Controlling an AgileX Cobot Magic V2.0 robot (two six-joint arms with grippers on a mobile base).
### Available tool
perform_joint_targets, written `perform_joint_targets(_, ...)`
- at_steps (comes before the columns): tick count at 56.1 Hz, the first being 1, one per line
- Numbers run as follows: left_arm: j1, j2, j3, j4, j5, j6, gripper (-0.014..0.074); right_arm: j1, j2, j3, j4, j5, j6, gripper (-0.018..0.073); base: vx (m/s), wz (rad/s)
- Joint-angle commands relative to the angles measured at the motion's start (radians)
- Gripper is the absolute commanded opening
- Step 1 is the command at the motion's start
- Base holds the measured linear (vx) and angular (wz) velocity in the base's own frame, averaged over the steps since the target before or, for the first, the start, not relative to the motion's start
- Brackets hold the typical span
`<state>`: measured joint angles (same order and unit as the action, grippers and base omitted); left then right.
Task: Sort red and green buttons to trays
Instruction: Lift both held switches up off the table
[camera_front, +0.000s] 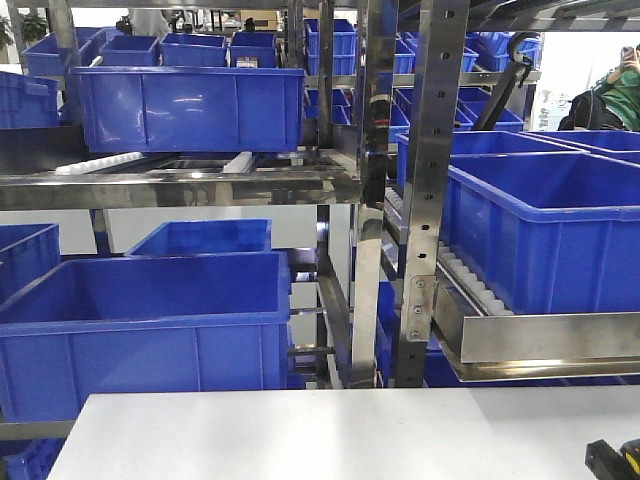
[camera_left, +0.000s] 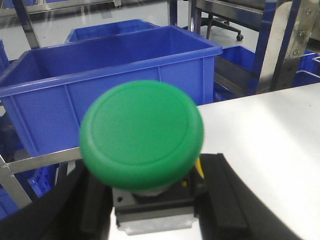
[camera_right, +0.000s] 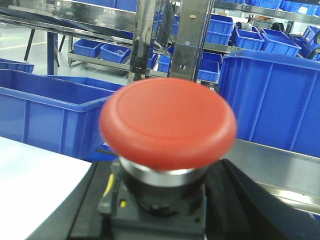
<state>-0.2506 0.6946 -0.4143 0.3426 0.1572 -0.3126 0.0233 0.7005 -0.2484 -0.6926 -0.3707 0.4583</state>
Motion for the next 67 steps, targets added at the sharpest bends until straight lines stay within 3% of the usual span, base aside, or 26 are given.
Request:
perform_joint_targets(1,0.003,-0.003,-0.037,-0.006,-0.089,-0.009,-0.0001,-0.002,-0.006,-0.036,0.011,-0.064,0.002,0.0001,0.00,0.00)
perform_joint_targets(31,0.003,-0.003,-0.037,-0.006,-0.087,-0.009,-0.0001,-0.002,-0.006,-0.036,0.014,-0.039,0.002,0.0001,0.00,0.00)
perform_joint_targets(49,0.003,-0.003,-0.037,-0.006,-0.087,-0.009,-0.0001,-0.002,-0.006,-0.036,0.014,0.153,0.002,0.0001,0.00,0.00)
perform_joint_targets(67,0.003,-0.003,-0.037,-0.006,-0.090,-0.009,-0.0001,-0.002,-0.006,-0.036,0.014,0.252,0.002,0.0008,0.00,0.00)
